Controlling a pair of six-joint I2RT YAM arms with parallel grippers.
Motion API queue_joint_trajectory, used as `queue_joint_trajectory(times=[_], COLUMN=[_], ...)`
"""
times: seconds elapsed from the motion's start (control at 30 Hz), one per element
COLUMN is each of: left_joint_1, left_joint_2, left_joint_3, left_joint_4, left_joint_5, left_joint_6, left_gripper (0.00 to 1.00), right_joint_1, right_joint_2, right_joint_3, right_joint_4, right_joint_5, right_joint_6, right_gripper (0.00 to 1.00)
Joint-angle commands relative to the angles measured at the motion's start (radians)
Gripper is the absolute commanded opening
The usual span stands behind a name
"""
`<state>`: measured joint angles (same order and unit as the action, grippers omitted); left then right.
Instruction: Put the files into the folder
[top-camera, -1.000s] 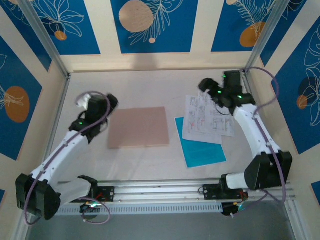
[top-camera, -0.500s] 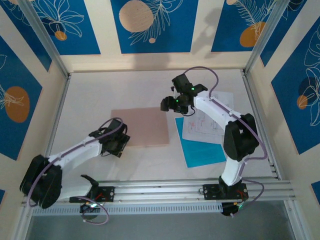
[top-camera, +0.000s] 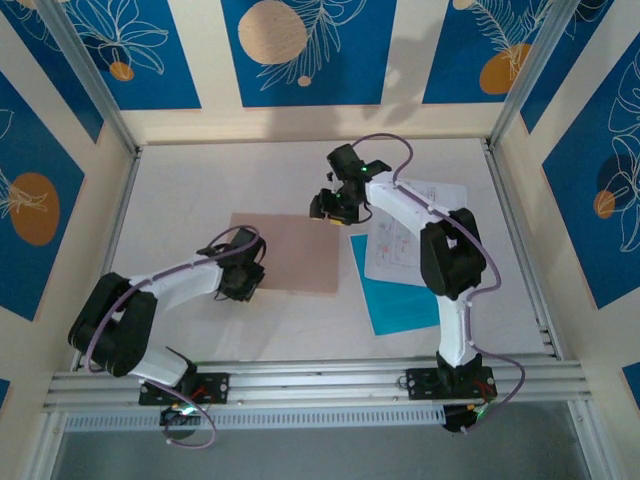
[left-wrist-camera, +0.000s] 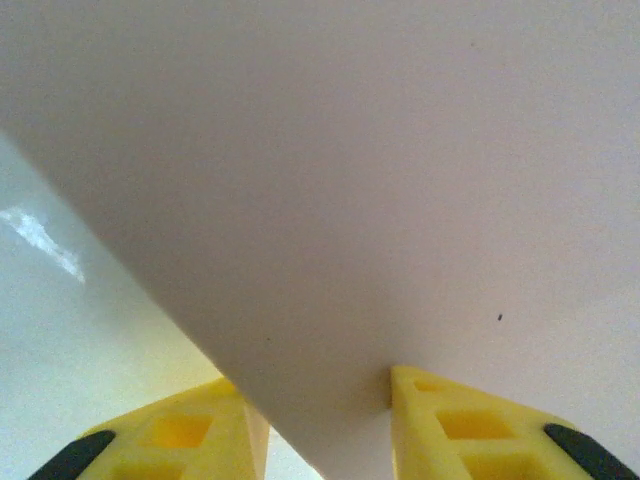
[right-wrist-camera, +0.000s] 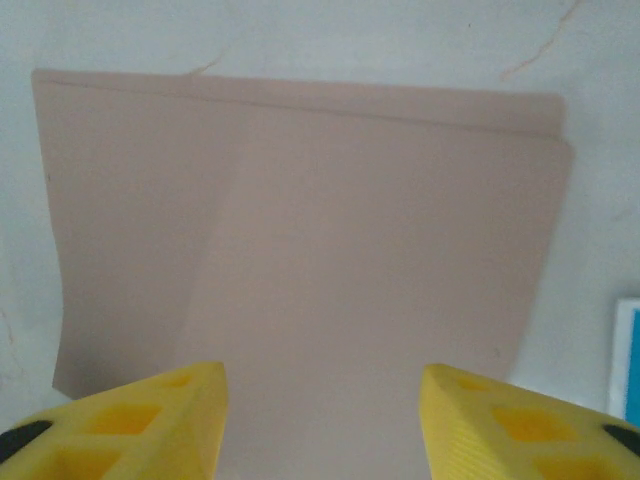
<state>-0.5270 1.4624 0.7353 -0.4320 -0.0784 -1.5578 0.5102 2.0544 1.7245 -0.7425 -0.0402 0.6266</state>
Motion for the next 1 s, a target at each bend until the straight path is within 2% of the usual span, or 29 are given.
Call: queue_joint_trajectory(times=[0.0,0.13,0.3,0.43,0.67,0.97], left_joint_1=[0.033,0.073,0.133,0.181,0.278,0.347], left_joint_2=[-0.018,-0.038,-0.031,-0.011,0.028,0.167], left_joint_3=[-0.049,-0.078,-0.061,-0.040,-0.013,0.158], left_joint_4=[-0.044,-0.020,-0.008,-0.010,0.025,0.004], left_joint_5=[-0.017,0.005,0.032,0.058,0.094,0.100], left_joint_6=[0.063,0.105,0.190,0.265,0.389,0.573], left_gripper=[0.32,0.33,0.35,0.40,0.49,0.55], right_joint_1=[-0.020,-0.047,-0.058,-0.055,-0.056,-0.048], right_joint_2=[0.054,0.180,0.303,0.334,0.292,0.190], right_joint_3=[0.056,0.143,0.249,0.270,0.138,-0.040], right_joint_4=[0.076,0.094,0.023,-0.024,-0.016,0.006], right_joint_5=[-0.030,-0.059,-0.068,-0.085,-0.109,-0.171], right_joint_6=[0.059,0.111,0.133,0.133,0.140,0.150], right_gripper=[0.50,0.44,0.44,0.45,0.45,0.46])
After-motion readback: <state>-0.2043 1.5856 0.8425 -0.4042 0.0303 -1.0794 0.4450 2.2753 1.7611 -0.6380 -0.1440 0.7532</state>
